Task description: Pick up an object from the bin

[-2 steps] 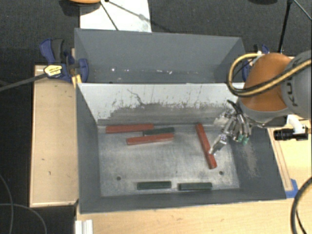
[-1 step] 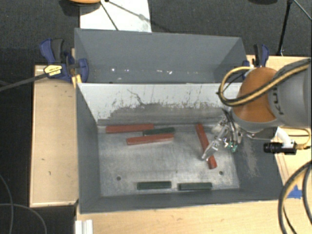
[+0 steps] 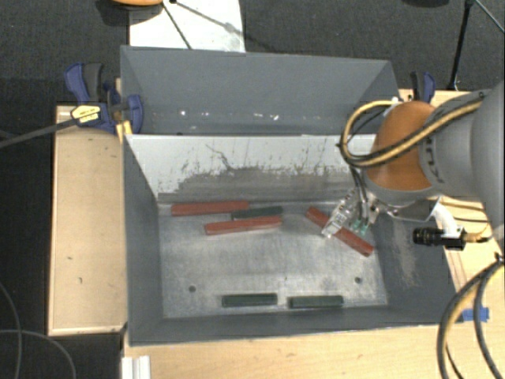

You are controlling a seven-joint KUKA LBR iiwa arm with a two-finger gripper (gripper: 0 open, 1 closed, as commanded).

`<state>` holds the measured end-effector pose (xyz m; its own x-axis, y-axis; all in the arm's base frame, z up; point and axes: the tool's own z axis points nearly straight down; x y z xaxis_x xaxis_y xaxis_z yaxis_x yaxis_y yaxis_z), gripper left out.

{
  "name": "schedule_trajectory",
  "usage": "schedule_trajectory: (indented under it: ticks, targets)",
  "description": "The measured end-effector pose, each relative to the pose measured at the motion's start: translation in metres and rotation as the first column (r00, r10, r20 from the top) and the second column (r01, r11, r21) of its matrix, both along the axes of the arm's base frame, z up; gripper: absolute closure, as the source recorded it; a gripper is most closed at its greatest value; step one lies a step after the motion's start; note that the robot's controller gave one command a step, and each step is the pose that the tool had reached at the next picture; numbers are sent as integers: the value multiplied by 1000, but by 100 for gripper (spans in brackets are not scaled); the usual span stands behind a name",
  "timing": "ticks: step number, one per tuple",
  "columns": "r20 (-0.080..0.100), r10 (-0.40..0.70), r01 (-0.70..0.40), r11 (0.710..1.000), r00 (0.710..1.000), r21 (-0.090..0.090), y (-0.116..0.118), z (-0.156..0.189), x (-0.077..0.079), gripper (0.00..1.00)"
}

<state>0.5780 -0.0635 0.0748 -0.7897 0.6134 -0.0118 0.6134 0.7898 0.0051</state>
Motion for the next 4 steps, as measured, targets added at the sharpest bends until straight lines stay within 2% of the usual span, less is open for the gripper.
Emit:
schedule_trajectory:
  ticks: [2, 3, 4]
  targets:
    - [-5, 2, -2, 1000, 1000, 1, 0, 3, -2, 100]
    - [-18, 3, -3, 1000, 1000, 3, 1, 21, -4, 100]
    - [-12, 4, -4, 1000, 1000, 3, 1, 41, -2, 100]
